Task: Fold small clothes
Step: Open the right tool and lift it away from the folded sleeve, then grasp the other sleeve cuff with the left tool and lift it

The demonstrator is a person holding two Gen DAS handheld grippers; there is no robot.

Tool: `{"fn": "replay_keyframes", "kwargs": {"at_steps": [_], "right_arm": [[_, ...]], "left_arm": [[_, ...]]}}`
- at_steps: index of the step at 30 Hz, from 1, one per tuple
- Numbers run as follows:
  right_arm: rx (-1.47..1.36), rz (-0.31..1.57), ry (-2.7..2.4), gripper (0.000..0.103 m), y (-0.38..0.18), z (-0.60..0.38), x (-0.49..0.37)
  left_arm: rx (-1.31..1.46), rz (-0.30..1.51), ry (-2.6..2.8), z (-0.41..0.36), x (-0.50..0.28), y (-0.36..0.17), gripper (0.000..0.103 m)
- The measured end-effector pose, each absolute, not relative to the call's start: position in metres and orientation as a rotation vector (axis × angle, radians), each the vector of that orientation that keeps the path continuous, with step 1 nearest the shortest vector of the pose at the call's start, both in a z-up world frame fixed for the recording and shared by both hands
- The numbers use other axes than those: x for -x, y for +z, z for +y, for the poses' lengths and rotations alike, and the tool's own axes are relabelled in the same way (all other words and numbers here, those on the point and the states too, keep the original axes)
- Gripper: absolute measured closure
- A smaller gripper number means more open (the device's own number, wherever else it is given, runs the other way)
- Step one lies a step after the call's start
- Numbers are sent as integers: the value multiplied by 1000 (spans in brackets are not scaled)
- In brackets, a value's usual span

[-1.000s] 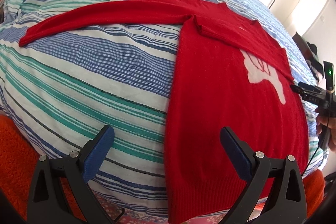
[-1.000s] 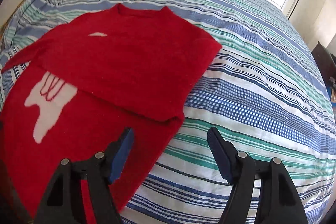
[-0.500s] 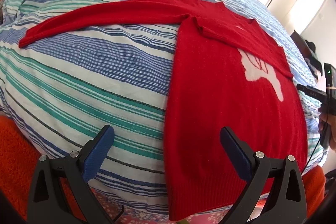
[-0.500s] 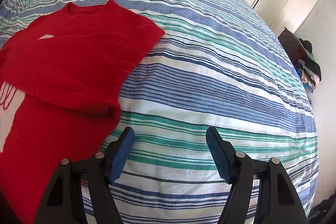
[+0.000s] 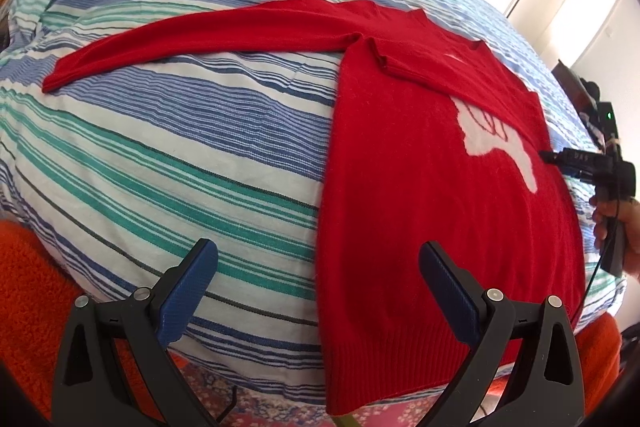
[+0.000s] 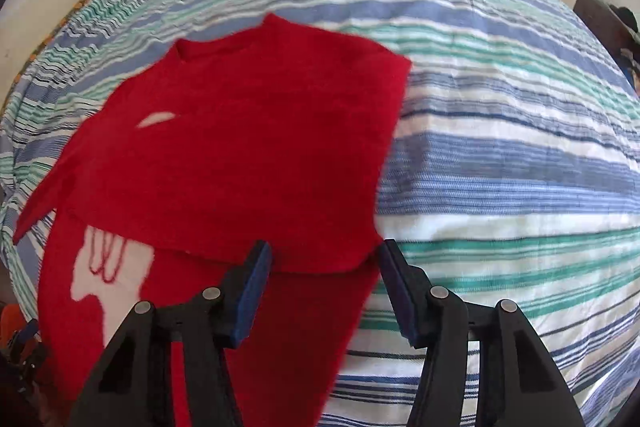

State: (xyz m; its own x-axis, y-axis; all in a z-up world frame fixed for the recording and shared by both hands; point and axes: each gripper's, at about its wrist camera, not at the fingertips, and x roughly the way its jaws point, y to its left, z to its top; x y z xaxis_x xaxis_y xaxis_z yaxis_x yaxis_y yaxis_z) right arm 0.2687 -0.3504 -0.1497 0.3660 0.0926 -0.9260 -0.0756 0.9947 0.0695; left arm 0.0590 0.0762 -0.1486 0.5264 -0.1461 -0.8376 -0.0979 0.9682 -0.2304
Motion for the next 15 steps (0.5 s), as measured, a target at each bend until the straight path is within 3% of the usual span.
{"fn": "replay_keyframes", "kwargs": {"at_steps": [7,15], "right_arm": [[29,1038,130,50,-107,-355,-211],[9,892,301,49,-81,-300,-110]], "left_arm": [[280,992,-55,77,-58,-144,2],[106,987,-125,38,-56,-146,2]]}}
